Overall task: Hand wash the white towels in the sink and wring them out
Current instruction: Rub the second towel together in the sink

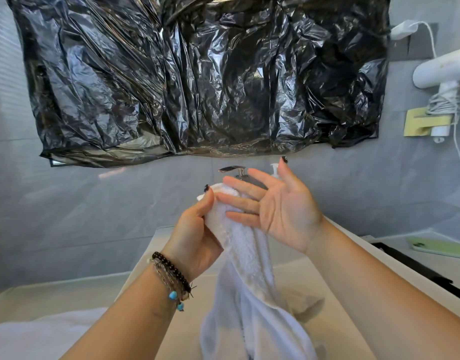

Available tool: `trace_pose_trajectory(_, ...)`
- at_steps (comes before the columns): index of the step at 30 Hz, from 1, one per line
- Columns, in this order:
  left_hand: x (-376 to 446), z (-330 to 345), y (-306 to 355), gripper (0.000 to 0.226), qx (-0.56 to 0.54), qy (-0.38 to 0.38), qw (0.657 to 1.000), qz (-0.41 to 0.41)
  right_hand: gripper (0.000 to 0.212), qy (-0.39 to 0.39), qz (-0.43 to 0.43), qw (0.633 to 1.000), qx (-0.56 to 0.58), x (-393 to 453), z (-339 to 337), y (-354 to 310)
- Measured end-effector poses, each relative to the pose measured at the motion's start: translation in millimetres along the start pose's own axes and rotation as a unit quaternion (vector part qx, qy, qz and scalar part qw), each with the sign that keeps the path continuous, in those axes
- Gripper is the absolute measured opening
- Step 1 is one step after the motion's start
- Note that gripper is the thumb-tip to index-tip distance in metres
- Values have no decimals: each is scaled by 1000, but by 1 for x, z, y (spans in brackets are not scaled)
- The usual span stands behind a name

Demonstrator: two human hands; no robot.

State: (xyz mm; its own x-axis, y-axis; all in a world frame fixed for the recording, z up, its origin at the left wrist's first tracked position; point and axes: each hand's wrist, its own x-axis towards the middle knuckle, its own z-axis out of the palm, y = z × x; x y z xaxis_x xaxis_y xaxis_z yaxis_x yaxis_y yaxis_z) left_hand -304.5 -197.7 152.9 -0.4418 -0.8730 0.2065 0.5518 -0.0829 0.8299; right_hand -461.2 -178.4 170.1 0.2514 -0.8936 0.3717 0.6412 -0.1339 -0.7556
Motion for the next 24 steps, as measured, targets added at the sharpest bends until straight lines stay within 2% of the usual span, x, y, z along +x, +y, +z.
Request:
trace_pose_trajectory(2,2,-4,-2,33,45,0,999,31,44,132,-94,982,-93,-8,-4,-2)
trace_pose_trajectory(4,5,-6,-1,23,84,12,994,69,29,247,-167,933,-201,-13,-12,7)
trace_pose_trajectory(5,5,-6,-1,20,110,24,990,84,27,252,-159,921,-251,-14,-18,17)
trace_pose_trajectory(7,5,-4,-4,17,186,55,976,100,28,178,-49,924,-336,-15,-23,45)
trace_pose_trajectory(8,5,-2,-6,21,219,77,967,106,37,129,21,922,-365,-16,-24,59)
trace_pose_trajectory(10,6,0,-6,34,256,124,951,123,45,82,90,903,-413,-15,-20,75)
trace_pose_trajectory(13,15,-10,-3,37,279,205,924,164,41,103,71,869,-479,-16,-17,69)
trace_pose_trajectory(17,21,-28,-7,27,330,262,892,166,32,197,-57,827,-523,-16,-18,39)
trace_pose_trajectory(19,19,-30,-10,24,318,218,911,147,24,250,-110,809,-521,-13,-14,15)
trace_pose_trajectory(21,14,-28,-14,21,276,70,954,95,19,299,-142,811,-483,-8,-1,-12)
trace_pose_trajectory(23,10,-22,-23,65,266,-70,961,35,18,320,-167,827,-432,-1,16,-35)
trace_pose_trajectory(24,9,-16,-30,77,280,-118,953,15,18,325,-177,831,-416,2,24,-46)
